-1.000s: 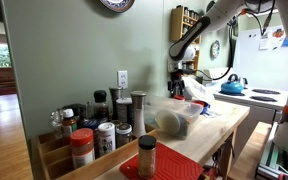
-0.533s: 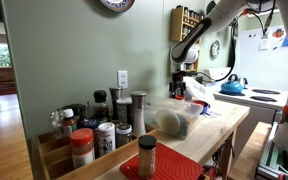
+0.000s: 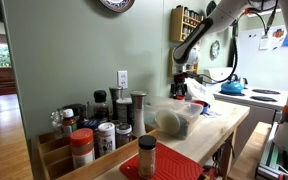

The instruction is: Put the lid on the container

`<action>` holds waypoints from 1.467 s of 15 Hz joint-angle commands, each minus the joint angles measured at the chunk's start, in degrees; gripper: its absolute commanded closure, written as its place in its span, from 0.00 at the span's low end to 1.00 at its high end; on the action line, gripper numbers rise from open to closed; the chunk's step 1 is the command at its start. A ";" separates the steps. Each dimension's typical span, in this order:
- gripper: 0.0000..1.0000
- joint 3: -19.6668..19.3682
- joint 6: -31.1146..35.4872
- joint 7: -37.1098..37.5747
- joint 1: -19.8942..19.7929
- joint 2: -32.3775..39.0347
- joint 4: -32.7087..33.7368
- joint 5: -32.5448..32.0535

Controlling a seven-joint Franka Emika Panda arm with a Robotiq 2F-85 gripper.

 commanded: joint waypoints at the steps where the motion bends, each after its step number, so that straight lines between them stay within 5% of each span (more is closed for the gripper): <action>1: 0.00 0.69 3.69 -1.86 -0.56 -1.19 -3.48 2.20; 15: 0.00 0.20 7.10 -1.53 -0.41 -4.96 -5.75 1.38; 22: 0.00 -0.99 -2.07 2.58 0.58 -14.70 -5.83 -4.03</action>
